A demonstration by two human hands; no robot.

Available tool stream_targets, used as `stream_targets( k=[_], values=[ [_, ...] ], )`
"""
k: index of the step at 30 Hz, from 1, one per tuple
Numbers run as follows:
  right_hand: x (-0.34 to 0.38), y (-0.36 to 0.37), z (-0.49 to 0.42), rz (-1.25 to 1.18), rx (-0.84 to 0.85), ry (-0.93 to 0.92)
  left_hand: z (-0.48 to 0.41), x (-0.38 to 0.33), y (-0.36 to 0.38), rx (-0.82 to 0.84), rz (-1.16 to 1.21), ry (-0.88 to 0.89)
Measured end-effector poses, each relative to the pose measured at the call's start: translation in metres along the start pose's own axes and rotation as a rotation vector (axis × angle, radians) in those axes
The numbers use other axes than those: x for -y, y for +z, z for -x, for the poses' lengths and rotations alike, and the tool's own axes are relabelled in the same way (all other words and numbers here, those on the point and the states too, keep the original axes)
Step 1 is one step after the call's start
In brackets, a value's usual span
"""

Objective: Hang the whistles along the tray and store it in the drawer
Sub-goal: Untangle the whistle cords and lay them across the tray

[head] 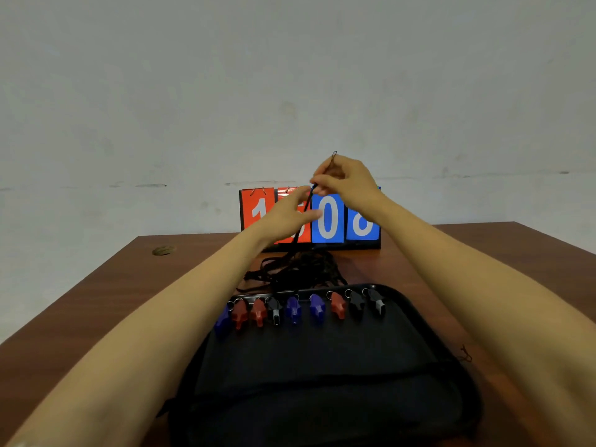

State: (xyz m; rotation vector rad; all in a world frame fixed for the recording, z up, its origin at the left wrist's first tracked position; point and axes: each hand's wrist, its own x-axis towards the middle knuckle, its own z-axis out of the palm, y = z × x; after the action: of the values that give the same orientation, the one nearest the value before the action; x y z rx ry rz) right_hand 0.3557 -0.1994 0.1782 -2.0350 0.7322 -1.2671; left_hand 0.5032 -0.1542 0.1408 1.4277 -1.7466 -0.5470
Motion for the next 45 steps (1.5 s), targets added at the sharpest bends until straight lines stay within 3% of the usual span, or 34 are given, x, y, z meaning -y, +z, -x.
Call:
stream_targets(
  k=[4,7,9,11,14,17,25,31,37,41,45],
  values=[
    [0.0,-0.005,-0.007,0.065,-0.144,-0.004,-0.001,0.001,0.004,-0.15,0.058,0.019],
    [-0.018,-0.018,-0.004,0.424,-0.228,-0.018,0.006,0.023,-0.008,-0.125,-0.218,-0.059],
    [-0.035,-0.029,0.001,0.75,-0.149,0.0,0.011,0.038,-0.019,-0.122,-0.397,-0.119],
    [-0.047,-0.036,0.008,0.911,-0.105,0.061,0.014,0.05,-0.03,-0.188,-0.409,-0.147],
    [-0.041,-0.028,0.016,0.636,-0.063,0.13,0.015,0.044,-0.034,-0.261,-0.34,-0.081],
    [-0.018,-0.005,0.016,0.299,0.104,0.143,0.008,0.021,-0.026,-0.223,-0.325,0.038],
    [0.0,0.015,0.003,0.097,0.268,0.265,0.003,0.002,-0.016,-0.222,-0.443,0.196],
    [-0.003,0.013,0.002,0.318,0.109,0.254,0.007,0.005,-0.02,-0.239,-0.39,0.173],
    [-0.017,-0.003,-0.003,0.35,-0.225,0.181,0.015,0.047,-0.027,-0.106,-0.498,-0.075],
    [-0.025,-0.009,0.001,0.319,-0.281,0.194,0.027,0.081,-0.027,-0.037,-0.548,-0.222],
    [-0.031,-0.012,0.001,0.367,-0.226,0.205,0.027,0.089,-0.027,-0.117,-0.554,-0.28]
  ],
)
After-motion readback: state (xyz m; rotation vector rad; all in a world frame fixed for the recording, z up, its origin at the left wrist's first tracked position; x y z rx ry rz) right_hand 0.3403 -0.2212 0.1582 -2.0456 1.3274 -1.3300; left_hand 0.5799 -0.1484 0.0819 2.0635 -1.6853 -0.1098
